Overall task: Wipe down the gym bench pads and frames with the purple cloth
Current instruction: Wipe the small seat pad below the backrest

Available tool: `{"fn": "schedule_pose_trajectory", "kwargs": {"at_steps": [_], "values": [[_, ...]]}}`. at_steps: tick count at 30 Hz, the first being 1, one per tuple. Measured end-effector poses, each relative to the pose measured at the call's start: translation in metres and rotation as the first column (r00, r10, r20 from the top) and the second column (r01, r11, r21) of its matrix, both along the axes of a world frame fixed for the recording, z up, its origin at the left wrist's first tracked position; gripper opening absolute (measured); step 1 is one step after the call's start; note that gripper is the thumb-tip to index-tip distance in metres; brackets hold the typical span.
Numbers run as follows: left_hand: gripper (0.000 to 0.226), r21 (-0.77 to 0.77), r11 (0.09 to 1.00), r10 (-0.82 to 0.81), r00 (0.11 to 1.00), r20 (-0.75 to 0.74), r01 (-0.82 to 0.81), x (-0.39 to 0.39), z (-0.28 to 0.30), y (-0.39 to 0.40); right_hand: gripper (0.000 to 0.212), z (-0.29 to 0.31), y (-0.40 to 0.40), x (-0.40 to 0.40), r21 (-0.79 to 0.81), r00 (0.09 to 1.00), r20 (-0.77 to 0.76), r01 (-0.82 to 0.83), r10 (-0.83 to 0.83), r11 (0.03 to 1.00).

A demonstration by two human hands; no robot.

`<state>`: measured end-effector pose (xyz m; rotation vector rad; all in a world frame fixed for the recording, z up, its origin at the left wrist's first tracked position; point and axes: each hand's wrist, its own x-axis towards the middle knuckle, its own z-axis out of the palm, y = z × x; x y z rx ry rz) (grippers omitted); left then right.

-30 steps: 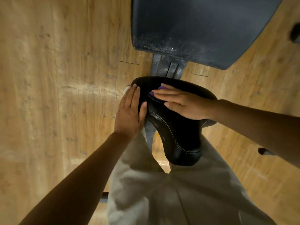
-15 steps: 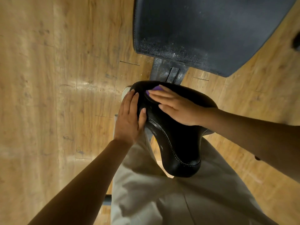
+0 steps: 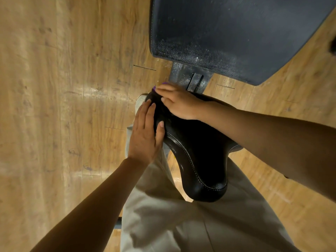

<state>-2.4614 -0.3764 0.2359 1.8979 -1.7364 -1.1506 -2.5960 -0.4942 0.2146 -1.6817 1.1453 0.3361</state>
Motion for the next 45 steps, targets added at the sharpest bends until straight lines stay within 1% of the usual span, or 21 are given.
{"fn": "schedule_pose_trajectory", "kwargs": {"at_steps": [1,2,4,6,9,11,14,17,18,19,22,24,26,28,30,32,34,37,40,43,45], "values": [[0.051,0.000,1.000,0.005,1.000,-0.001,-0.005,0.000,-0.001,0.000,0.044,0.004,0.003,-0.013,0.002,0.999,0.047,-0.014,0.013,1.000],[0.051,0.003,1.000,0.009,1.000,-0.001,-0.009,0.000,-0.001,0.001,0.044,0.006,0.003,-0.029,0.013,0.999,0.052,-0.007,0.006,1.000],[0.052,0.012,1.000,0.016,1.000,-0.007,-0.016,0.000,-0.001,0.000,0.044,0.004,0.001,-0.061,0.050,0.994,-0.076,0.088,-0.084,0.995],[0.052,0.017,1.000,0.024,1.000,-0.014,-0.024,0.000,-0.001,-0.001,0.043,0.002,-0.003,-0.079,0.107,0.952,-0.233,0.231,-0.201,0.967],[0.052,0.005,0.999,0.039,0.999,-0.021,-0.039,-0.002,-0.002,0.000,0.040,-0.002,-0.009,-0.064,0.115,0.911,-0.289,0.338,-0.294,0.934],[0.051,-0.009,0.999,0.043,0.999,-0.024,-0.043,-0.002,-0.004,0.000,0.040,-0.005,-0.014,-0.037,0.119,0.927,-0.253,0.313,-0.276,0.942],[0.050,-0.032,0.999,0.039,0.999,-0.021,-0.039,-0.002,-0.004,0.001,0.040,-0.007,-0.015,0.006,0.144,0.974,-0.121,0.208,-0.191,0.967],[0.050,-0.013,0.999,0.039,0.999,-0.018,-0.039,-0.003,-0.001,0.001,0.040,-0.004,-0.011,0.009,0.104,0.994,-0.018,0.113,-0.112,0.988],[0.051,-0.003,0.999,0.040,0.999,-0.009,-0.040,-0.003,0.001,0.001,0.040,-0.004,-0.013,0.000,0.108,0.993,-0.028,0.116,-0.114,0.987],[0.052,0.009,0.999,0.042,0.999,0.001,-0.042,-0.003,0.001,0.001,0.040,-0.005,-0.016,-0.012,0.121,0.989,-0.080,0.130,-0.121,0.984],[0.054,0.054,0.997,0.047,0.999,0.016,-0.048,-0.002,0.004,0.001,0.038,-0.009,-0.026,-0.046,0.149,0.934,-0.320,0.216,-0.160,0.965],[0.055,0.065,0.997,0.050,0.999,0.007,-0.050,-0.002,0.005,0.001,0.038,-0.007,-0.025,-0.049,0.155,0.915,-0.352,0.265,-0.197,0.952],[0.055,0.062,0.997,0.049,0.999,-0.008,-0.048,-0.002,0.005,0.002,0.039,-0.002,-0.020,-0.041,0.146,0.917,-0.339,0.271,-0.209,0.951],[0.056,0.072,0.996,0.061,0.998,-0.028,-0.059,-0.002,0.005,0.002,0.040,0.002,-0.014,-0.032,0.118,0.929,-0.277,0.287,-0.246,0.951],[0.056,0.072,0.995,0.079,0.996,-0.052,-0.075,-0.001,0.004,0.003,0.041,0.007,-0.009,-0.019,0.107,0.957,-0.162,0.260,-0.241,0.960],[0.056,0.064,0.995,0.087,0.994,-0.073,-0.082,-0.001,0.004,0.004,0.041,0.016,-0.002,-0.009,0.105,0.989,-0.022,0.151,-0.149,0.983],[0.058,0.072,0.994,0.091,0.992,-0.084,-0.085,0.000,0.003,0.005,0.042,0.027,0.009,-0.006,0.091,0.995,0.091,0.040,-0.049,0.995],[0.060,0.099,0.993,0.079,0.992,-0.097,-0.069,0.003,0.003,0.007,0.043,0.032,0.016,-0.013,0.044,0.987,0.159,-0.020,0.012,0.999],[0.061,0.105,0.993,0.065,0.993,-0.098,-0.055,0.005,0.004,0.006,0.042,0.003,0.004,0.004,0.039,0.996,0.090,-0.029,0.025,0.999],[0.064,0.150,0.986,0.081,0.993,-0.091,-0.067,0.006,0.008,0.006,0.041,-0.022,-0.020,0.031,0.132,0.996,-0.086,0.018,-0.007,0.991],[0.070,0.232,0.968,0.123,0.987,-0.106,-0.096,0.006,0.012,0.006,0.039,-0.023,-0.022,0.032,0.112,0.997,-0.082,0.012,-0.003,0.994]]}}
